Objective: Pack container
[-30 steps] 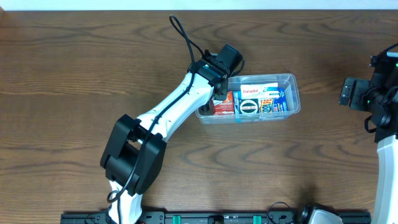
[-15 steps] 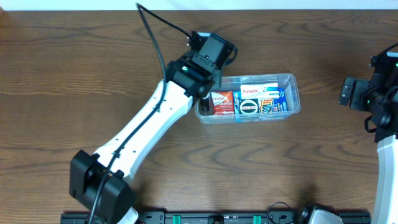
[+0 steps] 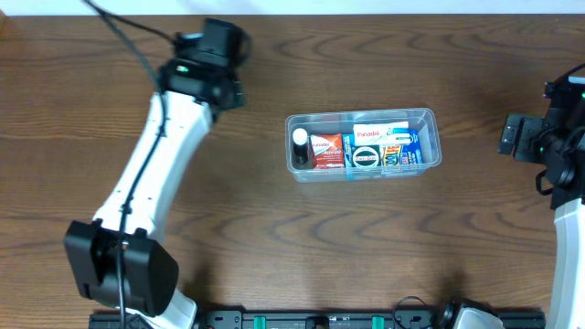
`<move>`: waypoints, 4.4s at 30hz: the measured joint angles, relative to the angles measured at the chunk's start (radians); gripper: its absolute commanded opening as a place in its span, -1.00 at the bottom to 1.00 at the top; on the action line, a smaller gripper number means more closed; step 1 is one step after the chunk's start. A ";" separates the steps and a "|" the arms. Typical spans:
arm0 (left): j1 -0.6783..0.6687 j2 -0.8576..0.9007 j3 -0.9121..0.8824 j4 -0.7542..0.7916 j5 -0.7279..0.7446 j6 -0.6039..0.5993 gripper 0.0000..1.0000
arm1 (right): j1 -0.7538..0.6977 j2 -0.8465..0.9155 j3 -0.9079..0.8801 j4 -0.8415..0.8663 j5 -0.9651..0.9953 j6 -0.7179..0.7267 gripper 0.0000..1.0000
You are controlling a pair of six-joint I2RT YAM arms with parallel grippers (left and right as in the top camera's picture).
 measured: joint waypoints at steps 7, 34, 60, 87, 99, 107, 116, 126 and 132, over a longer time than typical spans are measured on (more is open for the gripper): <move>0.132 0.000 0.000 -0.050 0.001 0.000 0.96 | 0.000 0.000 0.000 0.000 0.000 0.000 0.99; 0.087 -0.489 -0.220 0.135 0.085 -0.126 0.96 | 0.000 0.000 0.000 0.000 0.000 0.000 0.99; 0.081 -1.236 -1.057 0.449 0.084 -0.116 0.96 | 0.000 0.000 0.000 0.000 0.000 0.000 0.99; 0.081 -1.728 -1.362 0.608 0.244 -0.109 0.96 | 0.000 0.000 0.000 0.000 0.000 0.000 0.98; 0.081 -1.734 -1.449 0.678 0.267 -0.109 0.96 | 0.000 0.000 0.000 0.000 0.000 0.000 0.98; 0.081 -1.734 -1.554 0.828 0.277 -0.044 0.96 | 0.000 0.000 0.000 -0.001 0.000 0.000 0.98; 0.087 -1.735 -1.564 0.851 0.285 0.013 0.96 | 0.000 0.000 0.000 0.000 0.000 0.000 0.99; 0.098 -1.725 -1.567 0.864 0.187 0.019 0.96 | 0.000 0.000 0.000 0.000 0.000 0.000 0.98; 0.098 -1.715 -1.567 0.864 0.178 0.019 0.96 | 0.000 0.000 0.000 0.000 0.000 0.000 0.98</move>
